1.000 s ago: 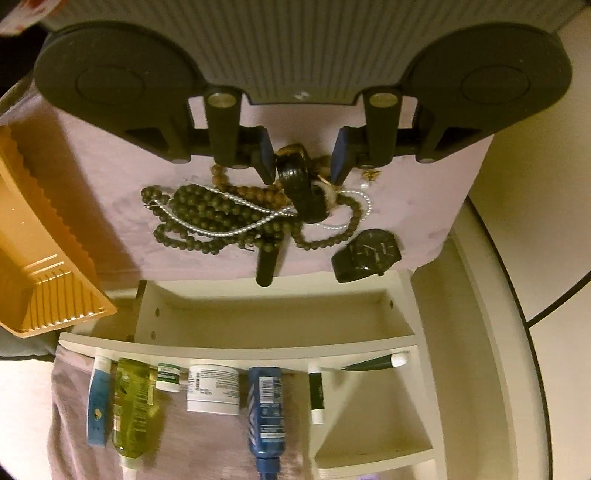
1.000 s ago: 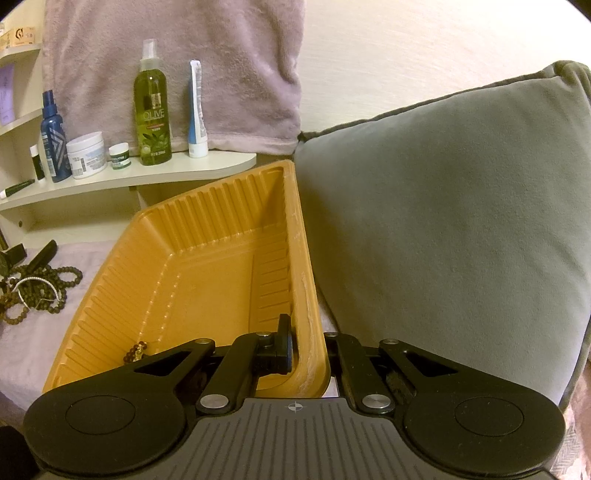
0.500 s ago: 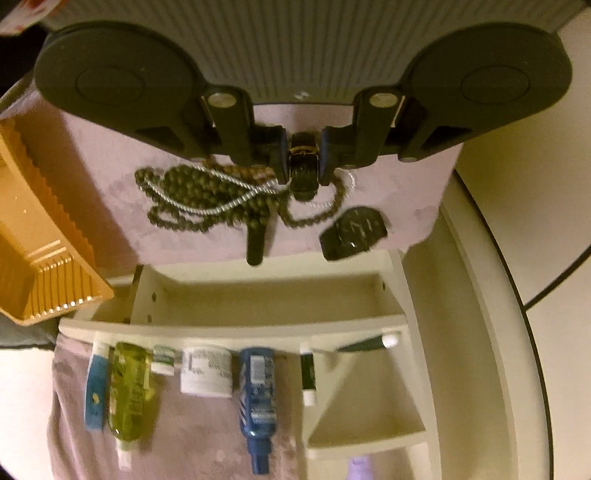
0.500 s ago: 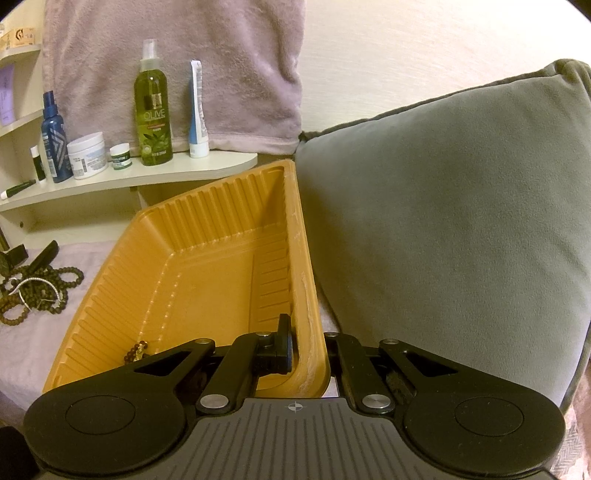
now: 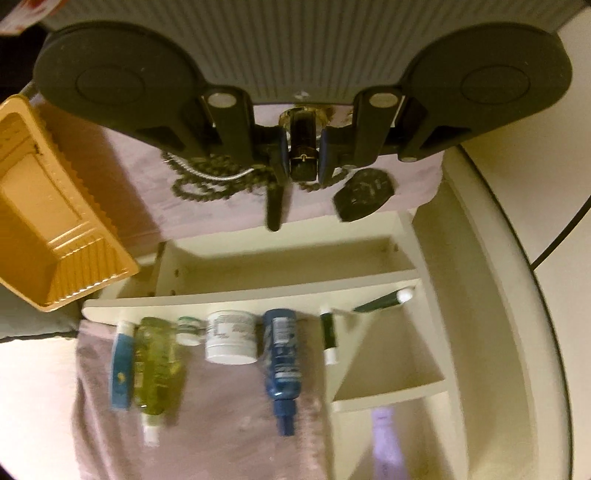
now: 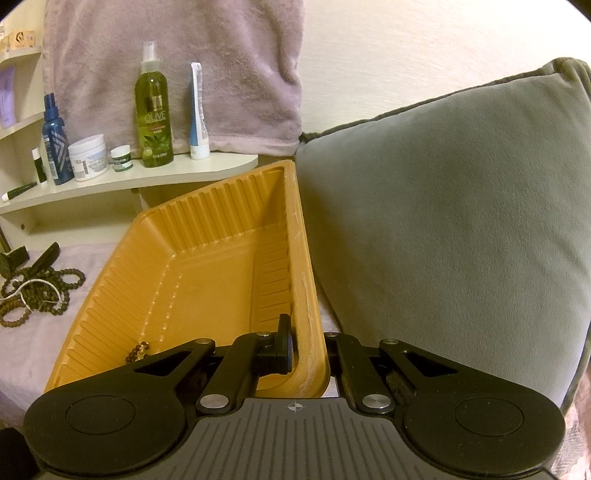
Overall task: Organize jewelry
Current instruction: 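Carry the black band into the orange tray and open the left gripper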
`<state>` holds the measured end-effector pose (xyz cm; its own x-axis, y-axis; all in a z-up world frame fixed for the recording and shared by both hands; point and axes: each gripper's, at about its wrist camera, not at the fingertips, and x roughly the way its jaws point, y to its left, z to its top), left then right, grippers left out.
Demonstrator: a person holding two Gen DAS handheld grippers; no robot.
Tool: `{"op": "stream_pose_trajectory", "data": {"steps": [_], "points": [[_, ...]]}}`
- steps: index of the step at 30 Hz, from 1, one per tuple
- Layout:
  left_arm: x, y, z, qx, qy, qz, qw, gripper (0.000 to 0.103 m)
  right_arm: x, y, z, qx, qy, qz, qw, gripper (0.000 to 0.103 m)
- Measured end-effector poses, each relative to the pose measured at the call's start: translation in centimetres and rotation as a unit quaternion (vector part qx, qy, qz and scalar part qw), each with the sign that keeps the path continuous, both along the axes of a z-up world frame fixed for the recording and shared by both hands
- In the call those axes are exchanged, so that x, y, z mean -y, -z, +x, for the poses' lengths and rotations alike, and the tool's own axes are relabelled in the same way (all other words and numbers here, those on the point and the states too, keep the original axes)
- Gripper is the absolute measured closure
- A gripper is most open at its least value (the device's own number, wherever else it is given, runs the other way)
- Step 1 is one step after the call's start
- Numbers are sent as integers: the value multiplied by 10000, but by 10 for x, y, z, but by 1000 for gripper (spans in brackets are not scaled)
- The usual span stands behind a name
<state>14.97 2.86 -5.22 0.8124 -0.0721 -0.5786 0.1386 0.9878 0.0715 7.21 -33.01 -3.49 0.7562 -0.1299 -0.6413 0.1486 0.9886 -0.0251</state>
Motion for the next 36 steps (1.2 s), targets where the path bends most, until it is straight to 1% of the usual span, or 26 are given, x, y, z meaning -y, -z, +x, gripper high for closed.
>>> {"op": "stream_pose_trajectory", "data": {"steps": [6,11,16,20,24,27,30,36], "points": [[28,-11,-4,30,406,-110,9991,89,-1,0,0,11,0,13,10000,99],[60,-23,-8,78,836,-284,9961,89,-1,0,-1,24,6,44,10000,99],[98,-35,-11,119,1374,-583,9887,89,-1,-2,-2,51,-1,56,10000,99],[128,-41,-16,136,1782,-735,9812,89,-2,-2,-3,65,5,82,9999,99],[156,-39,-22,59,2179,-806,9726,89,-1,-2,-4,67,10,101,9999,99],[170,-32,-26,-52,2373,-808,9681,89,-1,-2,-4,60,16,123,9999,99],[179,-24,-29,-175,2486,-782,9653,89,0,-2,-4,58,16,137,9999,99],[187,-12,-34,-344,2554,-765,9632,89,1,-1,-4,50,19,153,9999,99]]}}
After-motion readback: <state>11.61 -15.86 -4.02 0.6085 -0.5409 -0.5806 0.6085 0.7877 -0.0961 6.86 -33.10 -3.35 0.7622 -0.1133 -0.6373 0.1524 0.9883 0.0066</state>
